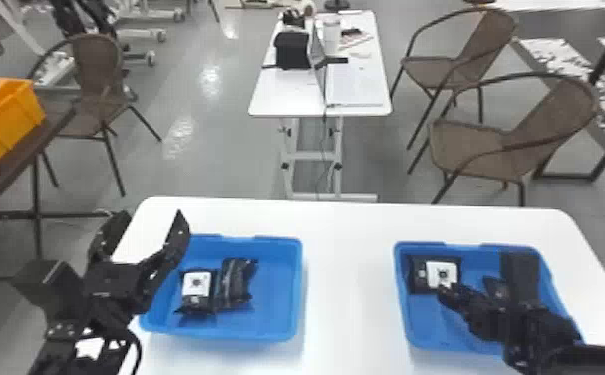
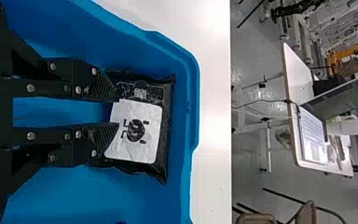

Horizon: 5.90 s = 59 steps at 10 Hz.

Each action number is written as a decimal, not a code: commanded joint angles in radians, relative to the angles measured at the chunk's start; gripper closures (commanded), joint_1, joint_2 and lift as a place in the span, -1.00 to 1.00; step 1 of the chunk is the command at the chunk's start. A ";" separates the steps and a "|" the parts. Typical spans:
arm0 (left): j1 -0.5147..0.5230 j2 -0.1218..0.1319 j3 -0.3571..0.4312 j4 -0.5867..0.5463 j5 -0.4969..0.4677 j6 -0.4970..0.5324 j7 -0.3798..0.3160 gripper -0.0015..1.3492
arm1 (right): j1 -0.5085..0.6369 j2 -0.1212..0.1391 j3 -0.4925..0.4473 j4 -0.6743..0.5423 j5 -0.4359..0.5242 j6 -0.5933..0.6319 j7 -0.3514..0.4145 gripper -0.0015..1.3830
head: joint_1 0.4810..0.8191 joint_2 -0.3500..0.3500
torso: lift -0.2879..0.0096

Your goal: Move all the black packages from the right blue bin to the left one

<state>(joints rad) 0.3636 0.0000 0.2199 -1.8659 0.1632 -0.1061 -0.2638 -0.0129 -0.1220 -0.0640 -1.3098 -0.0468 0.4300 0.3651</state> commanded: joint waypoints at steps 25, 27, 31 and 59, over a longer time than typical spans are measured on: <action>0.034 -0.003 -0.002 0.033 0.093 -0.076 0.029 -0.65 | -0.237 -0.001 0.004 0.363 0.085 -0.008 0.144 0.64 | 0.27 0.28 | 0.94; 0.032 -0.003 -0.002 0.034 0.088 -0.098 0.029 -0.65 | -0.096 -0.008 0.003 0.098 0.058 0.032 0.058 0.64 | 0.27 0.22 | 0.94; 0.020 -0.003 -0.016 0.031 0.087 -0.104 0.029 -0.65 | 0.050 -0.031 0.000 -0.229 -0.051 0.072 0.052 0.64 | 0.27 0.20 | 0.94; -0.195 0.015 -0.192 -0.007 0.269 0.324 -0.054 0.80 | -0.352 -0.002 0.515 -0.083 -0.387 -0.054 0.268 0.64 | 0.24 0.66 | 0.94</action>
<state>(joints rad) 0.1673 0.0176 0.0253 -1.8734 0.4328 0.2235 -0.3180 -0.3653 -0.1237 0.4516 -1.3935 -0.4344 0.3778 0.6336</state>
